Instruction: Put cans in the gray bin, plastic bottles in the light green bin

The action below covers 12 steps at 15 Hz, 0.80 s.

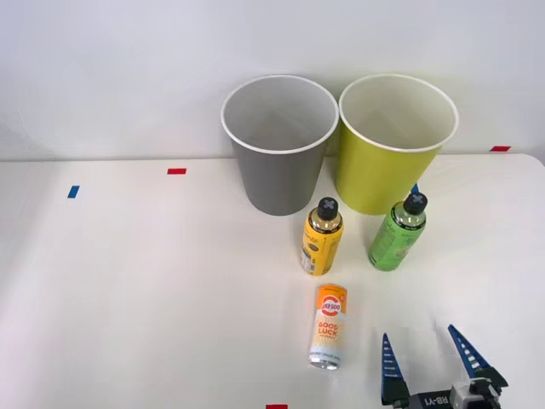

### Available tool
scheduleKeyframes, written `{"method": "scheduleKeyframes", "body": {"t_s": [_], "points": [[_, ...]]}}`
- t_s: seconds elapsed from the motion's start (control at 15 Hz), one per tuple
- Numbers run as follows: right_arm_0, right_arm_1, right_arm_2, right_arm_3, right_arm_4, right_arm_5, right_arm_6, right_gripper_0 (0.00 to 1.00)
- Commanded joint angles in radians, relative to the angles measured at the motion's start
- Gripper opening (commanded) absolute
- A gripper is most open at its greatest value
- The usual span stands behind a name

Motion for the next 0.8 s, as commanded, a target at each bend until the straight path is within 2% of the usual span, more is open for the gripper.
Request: {"method": "scheduleKeyframes", "body": {"t_s": [0.07,0.27,0.67,0.8], "points": [[-0.028,-0.009,0.012,0.008,-0.081,-0.081,0.011,1.00],[-0.058,0.002,0.013,-0.024,-0.144,-0.095,0.040,1.00],[-0.147,0.016,-0.024,-0.024,-0.184,-0.033,0.068,1.00],[-0.172,0.010,-0.016,-0.024,-0.242,0.000,0.081,1.00]]}}
